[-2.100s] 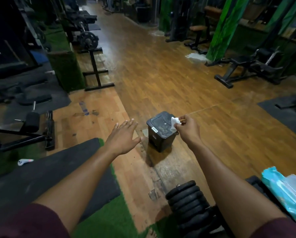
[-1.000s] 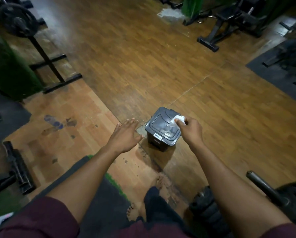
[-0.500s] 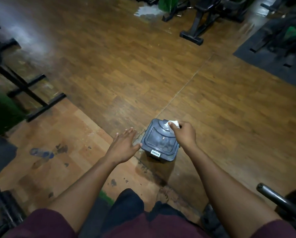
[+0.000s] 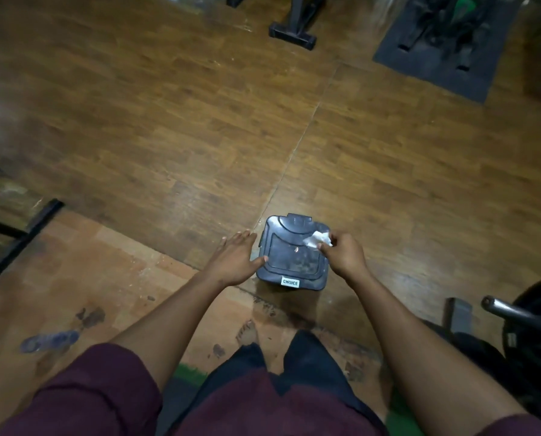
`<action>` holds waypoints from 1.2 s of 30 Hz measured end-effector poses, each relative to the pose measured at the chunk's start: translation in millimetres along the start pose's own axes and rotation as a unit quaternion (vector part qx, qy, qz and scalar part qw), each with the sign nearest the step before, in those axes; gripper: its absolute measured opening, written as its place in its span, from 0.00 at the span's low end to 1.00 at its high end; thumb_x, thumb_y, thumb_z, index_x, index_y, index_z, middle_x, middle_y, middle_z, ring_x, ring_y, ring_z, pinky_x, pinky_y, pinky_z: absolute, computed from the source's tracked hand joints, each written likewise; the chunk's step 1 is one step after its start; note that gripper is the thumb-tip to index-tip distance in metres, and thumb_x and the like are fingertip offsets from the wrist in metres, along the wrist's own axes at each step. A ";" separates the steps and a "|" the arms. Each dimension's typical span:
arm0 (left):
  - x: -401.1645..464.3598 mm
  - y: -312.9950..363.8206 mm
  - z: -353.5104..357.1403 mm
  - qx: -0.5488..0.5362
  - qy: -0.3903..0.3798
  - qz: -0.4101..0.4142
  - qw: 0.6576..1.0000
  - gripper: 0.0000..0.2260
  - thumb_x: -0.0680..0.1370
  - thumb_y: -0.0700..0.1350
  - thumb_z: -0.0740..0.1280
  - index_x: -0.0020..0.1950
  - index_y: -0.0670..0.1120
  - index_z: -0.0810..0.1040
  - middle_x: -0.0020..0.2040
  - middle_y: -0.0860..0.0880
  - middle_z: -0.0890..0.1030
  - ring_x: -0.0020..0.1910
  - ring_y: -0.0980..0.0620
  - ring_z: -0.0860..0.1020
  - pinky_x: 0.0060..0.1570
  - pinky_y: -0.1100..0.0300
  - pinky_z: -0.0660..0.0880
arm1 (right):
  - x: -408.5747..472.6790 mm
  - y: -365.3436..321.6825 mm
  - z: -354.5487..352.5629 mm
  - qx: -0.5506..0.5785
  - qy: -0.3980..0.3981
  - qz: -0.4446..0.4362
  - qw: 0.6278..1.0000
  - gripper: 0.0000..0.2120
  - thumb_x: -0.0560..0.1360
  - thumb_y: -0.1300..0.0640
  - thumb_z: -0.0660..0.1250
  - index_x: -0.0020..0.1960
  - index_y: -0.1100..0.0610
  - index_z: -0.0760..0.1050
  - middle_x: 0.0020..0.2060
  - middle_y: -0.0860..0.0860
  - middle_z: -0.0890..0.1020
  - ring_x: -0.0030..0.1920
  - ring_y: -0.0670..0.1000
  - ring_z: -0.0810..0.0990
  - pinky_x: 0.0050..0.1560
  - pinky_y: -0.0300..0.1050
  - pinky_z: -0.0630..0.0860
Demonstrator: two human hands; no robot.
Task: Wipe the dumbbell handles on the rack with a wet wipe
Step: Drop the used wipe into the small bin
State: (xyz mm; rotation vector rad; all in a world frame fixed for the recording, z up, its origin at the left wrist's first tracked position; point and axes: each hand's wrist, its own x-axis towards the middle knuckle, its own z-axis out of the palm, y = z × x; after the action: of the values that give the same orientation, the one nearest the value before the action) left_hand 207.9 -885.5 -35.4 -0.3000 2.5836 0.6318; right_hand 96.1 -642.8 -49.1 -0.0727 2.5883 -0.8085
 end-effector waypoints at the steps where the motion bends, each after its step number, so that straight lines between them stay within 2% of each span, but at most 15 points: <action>1: 2.4 -5.0 -0.9 0.005 -0.006 0.006 1.000 0.33 0.83 0.61 0.60 0.82 0.46 0.56 0.83 0.46 0.56 0.82 0.47 0.54 0.79 0.45 0.49 | -2.2 0.0 4.6 0.000 0.003 0.009 1.000 0.10 0.73 0.50 0.71 0.42 0.57 0.77 0.36 0.52 0.81 0.41 0.57 0.80 0.41 0.51 0.74; 3: 8.1 -15.7 -2.9 0.016 -0.019 0.016 1.000 0.34 0.83 0.62 0.59 0.83 0.46 0.56 0.83 0.46 0.56 0.82 0.47 0.54 0.79 0.44 0.49 | -5.9 -0.6 12.7 -0.001 0.013 0.020 1.000 0.11 0.73 0.50 0.71 0.43 0.58 0.77 0.37 0.53 0.82 0.42 0.58 0.80 0.42 0.51 0.75; 9: 19.5 -30.6 -4.4 0.037 -0.057 0.039 0.997 0.34 0.83 0.62 0.59 0.83 0.47 0.55 0.83 0.46 0.56 0.82 0.47 0.54 0.79 0.45 0.50 | -15.1 -3.3 14.8 0.008 0.032 0.050 0.998 0.07 0.74 0.54 0.72 0.43 0.56 0.76 0.38 0.52 0.80 0.42 0.56 0.78 0.39 0.44 0.65; 17: 29.4 -28.0 -6.9 0.030 -0.061 0.063 0.996 0.34 0.82 0.63 0.58 0.83 0.47 0.55 0.83 0.46 0.55 0.82 0.47 0.54 0.79 0.45 0.50 | -19.4 -4.3 9.9 0.026 0.044 0.065 0.997 0.07 0.74 0.54 0.71 0.41 0.51 0.73 0.34 0.48 0.78 0.41 0.55 0.77 0.40 0.44 0.66; 22: 37.4 -30.5 -10.3 0.021 -0.060 0.062 0.996 0.34 0.83 0.62 0.58 0.83 0.48 0.54 0.83 0.46 0.55 0.82 0.48 0.53 0.79 0.45 0.48 | -9.9 -1.7 15.5 0.038 0.040 0.075 0.996 0.06 0.75 0.53 0.71 0.48 0.55 0.80 0.40 0.51 0.83 0.44 0.54 0.79 0.42 0.45 0.70; 30: 53.8 -37.8 9.8 0.007 -0.100 0.041 0.994 0.34 0.82 0.64 0.59 0.82 0.47 0.57 0.83 0.45 0.58 0.81 0.46 0.56 0.78 0.43 0.52 | 2.6 10.5 32.4 0.034 0.016 0.113 0.993 0.08 0.75 0.52 0.71 0.47 0.57 0.79 0.42 0.53 0.82 0.46 0.56 0.79 0.42 0.45 0.70; 32: 52.9 -33.9 14.8 -0.013 -0.112 0.030 0.993 0.32 0.82 0.62 0.60 0.81 0.46 0.59 0.81 0.45 0.61 0.80 0.45 0.59 0.77 0.45 0.55 | 4.1 13.1 36.9 0.032 0.007 0.118 0.993 0.08 0.75 0.53 0.71 0.48 0.57 0.79 0.43 0.54 0.83 0.46 0.56 0.80 0.42 0.45 0.70; 36: 60.7 -31.4 31.7 -0.128 -0.136 -0.016 0.982 0.27 0.84 0.56 0.63 0.80 0.46 0.63 0.79 0.44 0.67 0.76 0.44 0.66 0.67 0.58 0.63 | 11.7 21.7 49.9 0.037 -0.003 0.122 0.992 0.08 0.76 0.53 0.71 0.50 0.57 0.80 0.45 0.51 0.83 0.46 0.54 0.79 0.43 0.43 0.68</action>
State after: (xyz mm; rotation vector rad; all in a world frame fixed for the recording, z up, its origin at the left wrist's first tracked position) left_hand 176.9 -903.6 -101.7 -0.3137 2.2355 0.9276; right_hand 107.8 -653.4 -102.5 0.2577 2.4946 -0.8101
